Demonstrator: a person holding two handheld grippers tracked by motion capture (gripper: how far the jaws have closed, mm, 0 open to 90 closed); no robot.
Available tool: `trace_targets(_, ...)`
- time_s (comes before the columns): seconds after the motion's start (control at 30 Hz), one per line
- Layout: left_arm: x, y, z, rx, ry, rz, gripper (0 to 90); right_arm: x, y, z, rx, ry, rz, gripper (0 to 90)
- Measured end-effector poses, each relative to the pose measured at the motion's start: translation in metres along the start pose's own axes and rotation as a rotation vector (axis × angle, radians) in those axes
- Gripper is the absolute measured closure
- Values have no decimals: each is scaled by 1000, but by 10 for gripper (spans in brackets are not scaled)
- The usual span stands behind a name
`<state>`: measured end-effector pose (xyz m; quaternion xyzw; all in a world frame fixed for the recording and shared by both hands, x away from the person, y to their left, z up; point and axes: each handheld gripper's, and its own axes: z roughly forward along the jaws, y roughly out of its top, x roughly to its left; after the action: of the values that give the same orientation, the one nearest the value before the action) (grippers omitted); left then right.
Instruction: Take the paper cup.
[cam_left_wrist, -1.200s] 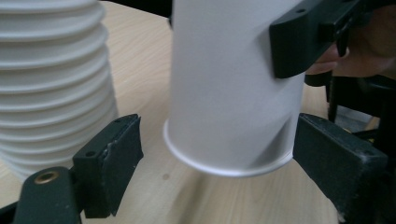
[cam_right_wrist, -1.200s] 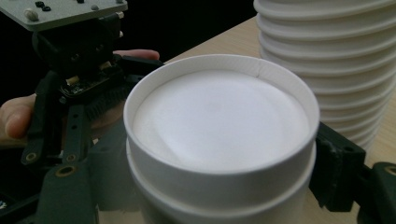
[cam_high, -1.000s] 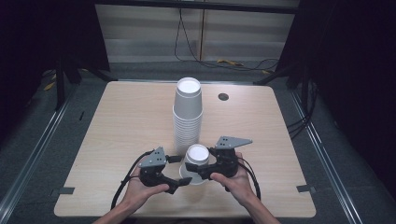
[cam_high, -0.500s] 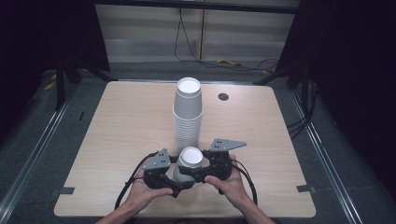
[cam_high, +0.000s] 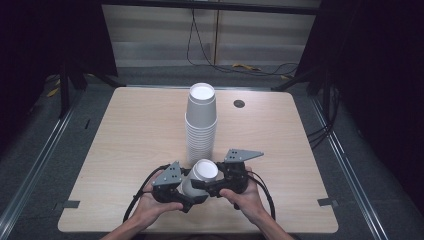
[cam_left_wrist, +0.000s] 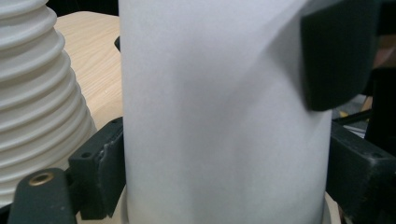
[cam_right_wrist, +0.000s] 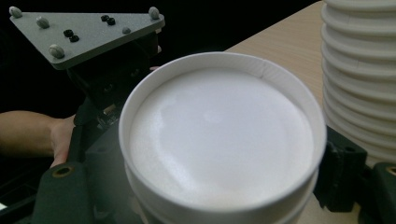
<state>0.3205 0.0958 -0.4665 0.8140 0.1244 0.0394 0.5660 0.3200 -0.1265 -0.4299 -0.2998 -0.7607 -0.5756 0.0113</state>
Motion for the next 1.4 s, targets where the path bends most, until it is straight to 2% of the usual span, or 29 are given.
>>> trace_targets(0.13,1,1,-1,30,-16,-2,139,1,0,2,12,5,-4,205)
trace_targets(0.3,3,0,-4,64,-9,-4,144,1,0,2,22,-1,6,134)
trace_targets(0.4,5,0,-5,78,-13,-10,146,0,1,1,25,-5,14,136)
trace_targets(0.5,6,0,-6,78,-19,-27,146,-1,1,0,29,-17,20,136)
trace_targets(0.7,10,1,-9,87,-13,-25,147,-2,4,-7,27,-15,15,136)
trace_targets(0.87,13,0,-12,86,-12,-45,148,-4,4,-11,29,-19,9,136)
trace_targets(1.0,16,0,-15,92,-11,-60,148,-6,4,-15,54,-2,5,137)
trace_targets(1.07,17,2,-18,93,-20,-80,147,-6,5,-17,66,-3,4,137)
trace_targets(1.17,18,5,-20,113,-17,-70,146,-7,5,-19,91,1,-2,137)
trace_targets(1.23,19,7,-21,111,-37,-83,147,-8,4,-20,102,12,-7,138)
trace_targets(1.4,21,11,-22,145,-41,-85,147,-11,5,-21,143,12,-18,139)
